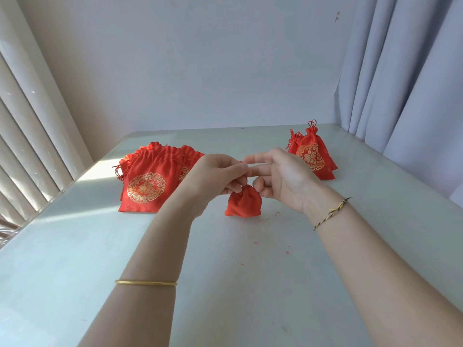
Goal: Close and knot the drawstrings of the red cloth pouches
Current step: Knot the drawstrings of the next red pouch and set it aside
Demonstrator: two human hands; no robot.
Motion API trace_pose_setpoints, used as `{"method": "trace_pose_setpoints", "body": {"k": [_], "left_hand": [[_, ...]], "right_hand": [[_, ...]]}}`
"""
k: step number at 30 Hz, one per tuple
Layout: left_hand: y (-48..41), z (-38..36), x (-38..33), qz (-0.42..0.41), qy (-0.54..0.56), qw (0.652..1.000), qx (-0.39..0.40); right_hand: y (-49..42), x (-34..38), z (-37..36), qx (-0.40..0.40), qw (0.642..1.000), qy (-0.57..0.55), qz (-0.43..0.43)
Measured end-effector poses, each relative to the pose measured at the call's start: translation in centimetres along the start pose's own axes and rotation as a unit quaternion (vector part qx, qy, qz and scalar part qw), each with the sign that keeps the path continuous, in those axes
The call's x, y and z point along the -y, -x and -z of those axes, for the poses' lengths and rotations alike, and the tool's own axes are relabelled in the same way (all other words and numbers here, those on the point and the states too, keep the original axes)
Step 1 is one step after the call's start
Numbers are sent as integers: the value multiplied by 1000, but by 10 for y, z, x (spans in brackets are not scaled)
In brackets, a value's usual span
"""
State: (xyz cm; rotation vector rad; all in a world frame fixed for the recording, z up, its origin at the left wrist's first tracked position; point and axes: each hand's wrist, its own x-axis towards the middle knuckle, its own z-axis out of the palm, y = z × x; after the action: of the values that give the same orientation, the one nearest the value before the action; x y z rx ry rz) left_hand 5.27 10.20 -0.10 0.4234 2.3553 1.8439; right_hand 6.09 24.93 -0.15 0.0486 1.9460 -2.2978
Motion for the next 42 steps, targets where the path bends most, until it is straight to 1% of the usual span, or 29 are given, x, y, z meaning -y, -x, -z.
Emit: {"method": "trace_pose_setpoints", "body": {"k": [3,5,7,9,12,18,21,24,29,31,34,37,39,42], "left_hand": [[-1,0,0,9,22,1000,-16],[-1,1,1,16,27,999,-40],[-2,0,1,17,34,998,-60],[-2,0,0,16,36,996,-75],[-3,-1,1,18,32,995,-88],[-3,-1,1,17,21,994,-105],[-4,-1,2,14,22,993,-111],[-5,-2,3,10,27,993,-119],[-5,0,3,11,38,991,-131],[-5,1,4,11,41,990,-132],[-5,0,4,12,41,990,-133],[-6,2,4,20,49,990,-132],[-6,3,3,23,48,989,-139],[-4,2,-1,23,50,989,-137]], "right_hand": [[0,-3,-2,-11,998,58,39],[-1,-3,-2,-7,995,84,60],[0,-4,-2,0,986,134,95],[0,-6,-3,-3,970,196,142],[-4,-11,-5,-20,944,250,214],[-6,-14,-8,-59,897,331,288],[-5,-13,-10,-77,860,395,315],[-4,-13,-12,-89,813,460,346],[-3,-16,-14,-90,740,531,402],[-4,-17,-15,-94,722,552,406],[-2,-16,-14,-94,712,562,411],[0,-15,-15,-91,715,565,402],[0,-15,-16,-90,728,559,387],[-2,-16,-16,-84,774,517,355]]}}
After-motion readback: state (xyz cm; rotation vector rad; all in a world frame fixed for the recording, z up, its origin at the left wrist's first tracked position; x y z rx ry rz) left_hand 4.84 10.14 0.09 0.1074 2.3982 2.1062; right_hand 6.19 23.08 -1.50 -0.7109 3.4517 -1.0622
